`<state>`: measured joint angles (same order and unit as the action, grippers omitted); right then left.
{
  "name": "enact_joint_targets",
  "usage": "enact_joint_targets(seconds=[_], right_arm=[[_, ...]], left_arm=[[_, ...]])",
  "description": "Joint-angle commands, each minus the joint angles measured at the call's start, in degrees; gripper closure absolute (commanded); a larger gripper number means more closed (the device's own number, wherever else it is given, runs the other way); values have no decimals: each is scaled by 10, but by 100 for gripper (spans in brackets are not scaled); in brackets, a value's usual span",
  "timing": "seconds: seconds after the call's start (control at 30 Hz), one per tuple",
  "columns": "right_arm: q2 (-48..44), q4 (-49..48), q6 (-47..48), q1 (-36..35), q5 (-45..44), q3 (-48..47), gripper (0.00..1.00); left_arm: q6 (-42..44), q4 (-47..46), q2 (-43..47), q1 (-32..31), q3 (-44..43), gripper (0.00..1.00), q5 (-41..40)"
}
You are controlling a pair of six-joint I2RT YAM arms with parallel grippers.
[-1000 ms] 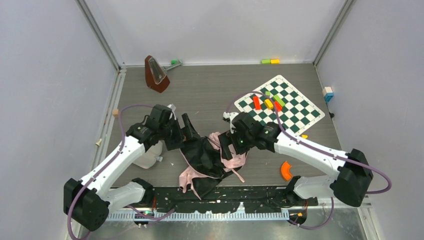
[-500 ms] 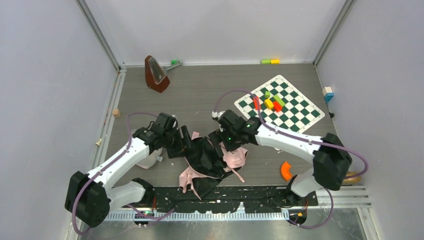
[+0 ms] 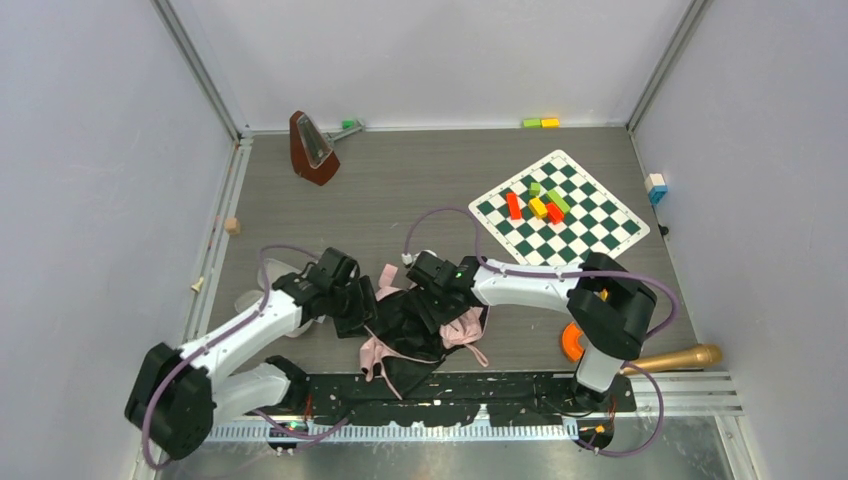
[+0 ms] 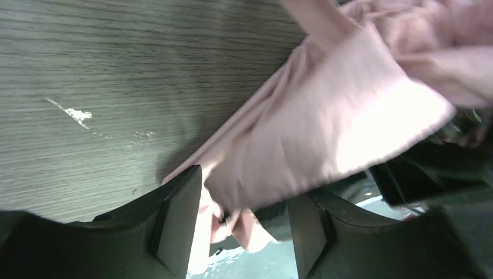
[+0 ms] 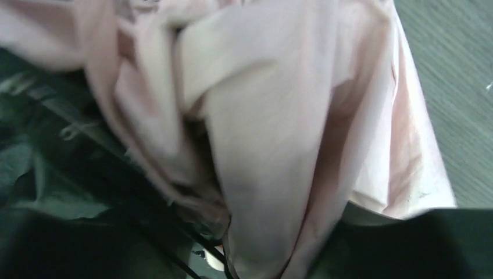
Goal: Put away the umbrella
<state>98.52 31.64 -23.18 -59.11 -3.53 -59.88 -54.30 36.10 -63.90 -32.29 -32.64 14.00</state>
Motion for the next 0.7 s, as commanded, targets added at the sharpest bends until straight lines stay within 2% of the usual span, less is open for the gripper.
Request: enact_joint_targets(seconds=[0.0, 0.03, 0.07, 0.13, 0.17, 0.2, 0.33, 0.57, 0.67], right_arm=[[49, 7, 0, -1, -80, 48, 64], [39, 6, 5, -1, -79, 48, 73], [32, 6, 6, -1, -79, 48, 85], [6, 4, 9, -1, -81, 51, 93], [-12, 1, 11, 1, -82, 53, 94], [-18, 1, 12, 1, -82, 53, 94], [-54, -2, 18, 3, -74, 54, 95], [-56, -12, 15, 5, -37, 58, 95], [-57, -19, 6, 6, -26, 61, 95]], left_arm=[[-28, 2, 92, -2, -21, 41, -23], [-33, 11, 108, -2, -25, 39, -22], [-37, 20, 121, -2, -27, 36, -19], [-43, 32, 147, -2, -29, 27, -7], [-49, 34, 161, -2, -27, 12, 0], [-63, 33, 169, -2, -21, 2, 9], [-125, -6, 194, -6, 24, 1, 41], [-231, -153, 238, -36, 144, 1, 16], [-270, -185, 233, -61, 162, 1, -4]])
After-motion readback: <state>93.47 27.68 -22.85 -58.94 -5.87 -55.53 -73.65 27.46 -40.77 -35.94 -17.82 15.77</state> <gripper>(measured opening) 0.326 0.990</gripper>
